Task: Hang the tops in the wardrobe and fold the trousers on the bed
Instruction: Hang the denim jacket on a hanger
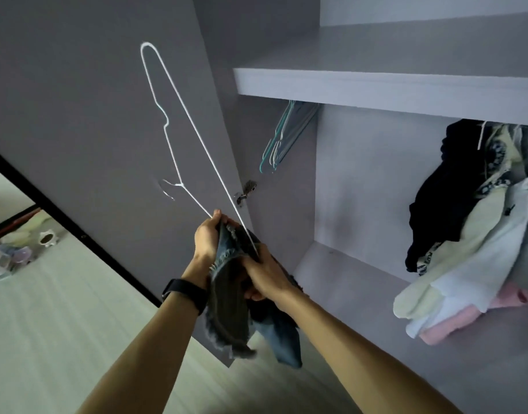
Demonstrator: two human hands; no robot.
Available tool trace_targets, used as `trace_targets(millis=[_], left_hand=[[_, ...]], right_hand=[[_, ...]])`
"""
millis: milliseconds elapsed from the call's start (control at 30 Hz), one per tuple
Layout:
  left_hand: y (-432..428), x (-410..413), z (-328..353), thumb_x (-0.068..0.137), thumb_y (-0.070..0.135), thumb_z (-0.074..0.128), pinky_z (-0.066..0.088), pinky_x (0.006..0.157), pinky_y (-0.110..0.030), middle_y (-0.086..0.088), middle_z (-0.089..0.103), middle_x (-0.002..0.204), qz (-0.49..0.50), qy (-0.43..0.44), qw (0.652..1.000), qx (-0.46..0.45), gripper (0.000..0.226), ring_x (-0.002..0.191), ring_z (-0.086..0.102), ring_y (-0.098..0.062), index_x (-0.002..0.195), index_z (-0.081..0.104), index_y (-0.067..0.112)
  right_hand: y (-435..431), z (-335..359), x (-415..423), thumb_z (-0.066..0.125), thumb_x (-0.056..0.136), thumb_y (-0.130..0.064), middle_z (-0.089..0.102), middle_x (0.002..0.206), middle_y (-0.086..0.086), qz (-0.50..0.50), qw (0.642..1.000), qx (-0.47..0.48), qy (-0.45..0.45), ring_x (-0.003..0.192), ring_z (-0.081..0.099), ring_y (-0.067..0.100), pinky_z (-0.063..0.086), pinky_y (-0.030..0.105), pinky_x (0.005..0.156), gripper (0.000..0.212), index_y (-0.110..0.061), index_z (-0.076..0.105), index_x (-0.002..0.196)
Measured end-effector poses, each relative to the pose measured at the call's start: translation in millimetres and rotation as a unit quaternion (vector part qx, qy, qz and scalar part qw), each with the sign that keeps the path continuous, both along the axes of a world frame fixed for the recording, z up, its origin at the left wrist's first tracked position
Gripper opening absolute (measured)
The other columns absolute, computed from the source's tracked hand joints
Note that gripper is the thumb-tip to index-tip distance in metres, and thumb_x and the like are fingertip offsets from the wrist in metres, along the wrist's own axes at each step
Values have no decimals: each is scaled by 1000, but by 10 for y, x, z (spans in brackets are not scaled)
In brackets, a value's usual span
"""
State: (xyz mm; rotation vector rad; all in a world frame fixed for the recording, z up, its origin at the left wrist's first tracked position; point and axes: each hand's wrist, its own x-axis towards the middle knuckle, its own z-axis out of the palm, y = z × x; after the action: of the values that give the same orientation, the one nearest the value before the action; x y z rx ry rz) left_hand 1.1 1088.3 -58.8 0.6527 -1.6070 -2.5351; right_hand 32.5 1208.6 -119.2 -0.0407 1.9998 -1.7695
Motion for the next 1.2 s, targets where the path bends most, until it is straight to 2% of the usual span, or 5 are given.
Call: trace_targets(millis=[267, 533, 767, 967, 1200], left_hand=[[-202, 34, -140, 108, 20, 41, 49, 72, -35, -10, 60, 63, -80, -13, 991, -109, 47, 55, 60, -18, 64, 50, 7], [-137, 50, -84, 106, 31, 46, 54, 80, -39, -17, 72, 79, -157, 3, 946, -282, 49, 77, 67, -34, 76, 73, 5], [-263, -30, -11, 105, 38, 46, 31, 97, -29, 10, 47, 111, -197, 54, 732, -650, 42, 106, 41, -17, 82, 65, 9], [-160, -86, 245, 106, 41, 42, 44, 90, -38, 6, 50, 102, -244, 59, 681, -688, 36, 101, 51, -19, 78, 51, 21], [-270, -110, 284, 105, 46, 42, 47, 94, -46, 8, 50, 100, -303, 50, 649, -696, 36, 97, 57, -21, 96, 64, 18]], right_hand=[[408, -271, -193, 46, 98, -16, 68, 75, 9, 23, 997, -10, -79, 41, 41, 13, 31, 23, 42, 29, -23, 69, 115], [177, -88, -309, 64, 94, -39, 66, 87, -11, 31, 955, 170, 240, 83, 65, 13, 46, 23, 68, 9, -33, 64, 88], [359, -16, -426, 53, 96, -41, 65, 105, 5, 18, 816, 423, 393, 95, 63, 34, 39, 35, 67, 26, -18, 52, 107], [428, 93, -467, 48, 98, -29, 64, 81, 10, -73, 942, 213, 251, 81, 59, 35, 43, 42, 69, 17, -23, 49, 82], [734, 302, -539, 61, 89, -33, 63, 108, 10, 79, 776, 474, 408, 93, 63, 41, 45, 39, 71, 34, -17, 43, 112]])
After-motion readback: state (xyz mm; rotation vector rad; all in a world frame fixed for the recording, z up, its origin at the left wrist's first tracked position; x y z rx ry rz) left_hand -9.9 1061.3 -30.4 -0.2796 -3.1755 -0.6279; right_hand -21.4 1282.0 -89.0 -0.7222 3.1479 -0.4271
